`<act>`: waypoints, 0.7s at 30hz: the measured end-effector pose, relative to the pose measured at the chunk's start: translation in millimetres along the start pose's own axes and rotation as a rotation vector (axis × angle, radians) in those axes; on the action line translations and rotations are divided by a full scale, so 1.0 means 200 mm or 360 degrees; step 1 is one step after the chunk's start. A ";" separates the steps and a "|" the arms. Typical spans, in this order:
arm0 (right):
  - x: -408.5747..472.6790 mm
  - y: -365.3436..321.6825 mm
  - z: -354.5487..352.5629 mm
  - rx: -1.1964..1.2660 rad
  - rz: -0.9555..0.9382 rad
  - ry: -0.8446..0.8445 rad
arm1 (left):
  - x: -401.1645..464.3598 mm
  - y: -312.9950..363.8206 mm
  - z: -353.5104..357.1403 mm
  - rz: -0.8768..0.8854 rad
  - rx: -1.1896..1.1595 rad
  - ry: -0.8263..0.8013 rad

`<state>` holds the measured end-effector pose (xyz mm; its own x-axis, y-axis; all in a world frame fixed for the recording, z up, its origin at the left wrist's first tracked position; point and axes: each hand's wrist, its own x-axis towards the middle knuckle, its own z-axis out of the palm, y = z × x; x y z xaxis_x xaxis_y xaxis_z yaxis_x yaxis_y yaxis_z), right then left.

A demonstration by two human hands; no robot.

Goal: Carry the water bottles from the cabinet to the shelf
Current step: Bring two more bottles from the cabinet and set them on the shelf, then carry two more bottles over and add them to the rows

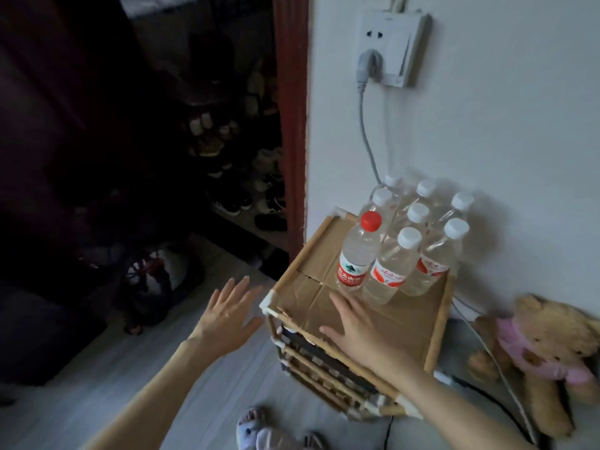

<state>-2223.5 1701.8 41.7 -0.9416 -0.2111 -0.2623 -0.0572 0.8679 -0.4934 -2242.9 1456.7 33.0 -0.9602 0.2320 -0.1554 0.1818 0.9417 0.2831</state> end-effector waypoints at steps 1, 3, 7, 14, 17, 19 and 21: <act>0.03 -0.07 -0.04 -0.0101 -0.0099 0.0019 | -0.05 -0.04 -0.06 0.0017 0.0038 0.0080; 0.11 -0.27 -0.10 -0.0288 -0.0343 0.0054 | -0.19 -0.16 -0.21 -0.0084 0.0166 0.0194; 0.19 -0.81 -0.10 -0.0432 -0.0816 0.0049 | -0.61 -0.39 -0.48 -0.0401 0.0294 0.0469; -0.13 -1.77 0.32 -0.0501 -0.1506 -0.0097 | -1.63 -0.73 -0.58 -0.1080 0.0300 0.0739; -0.41 -2.15 0.59 -0.0493 -0.1743 -0.0166 | -2.13 -0.83 -0.55 -0.1330 0.0245 0.0827; -0.63 -2.38 0.79 -0.0492 -0.1908 -0.0244 | -2.47 -0.89 -0.52 -0.1524 0.0228 0.0901; -0.87 -2.60 0.99 -0.0488 -0.2072 -0.0326 | -2.81 -0.92 -0.49 -0.1708 0.0151 0.0975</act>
<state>-1964.0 1198.8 178.7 -0.0835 -0.9894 0.1185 -0.9588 0.0473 -0.2801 -1756.9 1128.4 160.6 -0.5692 -0.7953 0.2087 -0.7674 0.6050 0.2124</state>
